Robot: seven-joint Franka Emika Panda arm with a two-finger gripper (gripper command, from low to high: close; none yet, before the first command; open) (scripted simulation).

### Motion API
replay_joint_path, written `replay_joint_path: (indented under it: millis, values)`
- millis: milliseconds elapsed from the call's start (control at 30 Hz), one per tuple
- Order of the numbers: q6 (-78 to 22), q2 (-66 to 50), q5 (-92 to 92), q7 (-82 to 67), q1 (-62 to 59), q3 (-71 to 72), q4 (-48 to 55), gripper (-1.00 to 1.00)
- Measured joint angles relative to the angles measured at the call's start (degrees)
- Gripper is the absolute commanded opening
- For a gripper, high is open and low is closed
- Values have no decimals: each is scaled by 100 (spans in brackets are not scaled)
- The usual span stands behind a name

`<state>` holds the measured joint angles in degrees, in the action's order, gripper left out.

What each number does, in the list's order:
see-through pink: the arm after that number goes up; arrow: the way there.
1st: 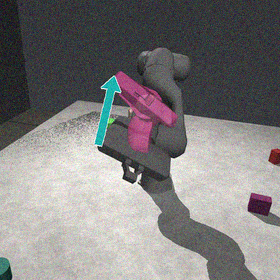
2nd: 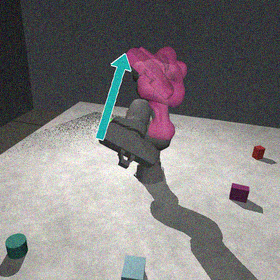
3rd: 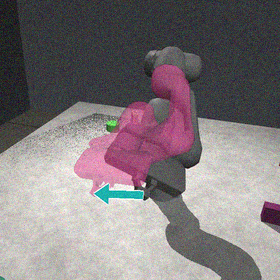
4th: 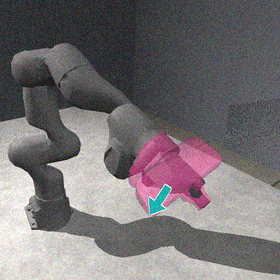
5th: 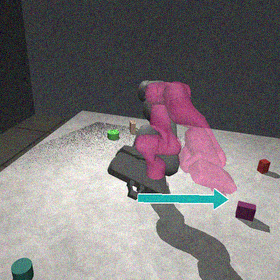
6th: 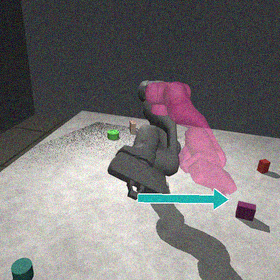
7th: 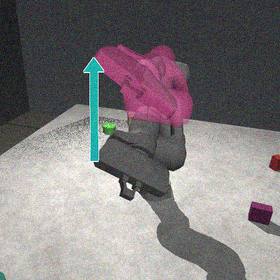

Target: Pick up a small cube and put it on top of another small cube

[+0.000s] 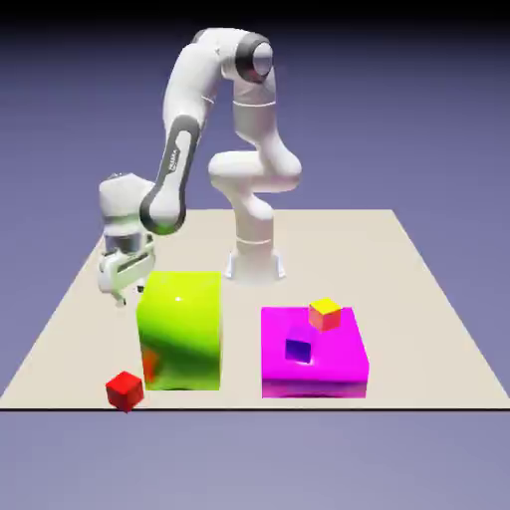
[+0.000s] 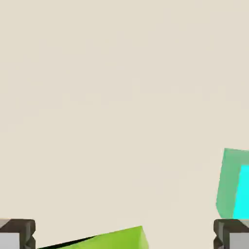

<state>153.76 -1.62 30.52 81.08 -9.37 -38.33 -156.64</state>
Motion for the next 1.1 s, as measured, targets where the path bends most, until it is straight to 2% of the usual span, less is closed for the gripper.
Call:
replay_joint_path:
  millis: [133, 500, 533, 600, 1000, 1100]
  values:
    - [-294, 101, -308, 184, -625, 78, -303, 0]
    - [142, -1443, 2430, -1820, -950, 1346, 142, 0]
    - [171, -1544, 2610, -1952, -986, 1430, 171, -100]
    - [172, -1544, 2611, -1952, -986, 1430, 171, -100]
    - [-291, 100, -304, 181, -448, 95, -303, -100]
    - [-487, 141, 5, 322, -727, 339, 111, -100]
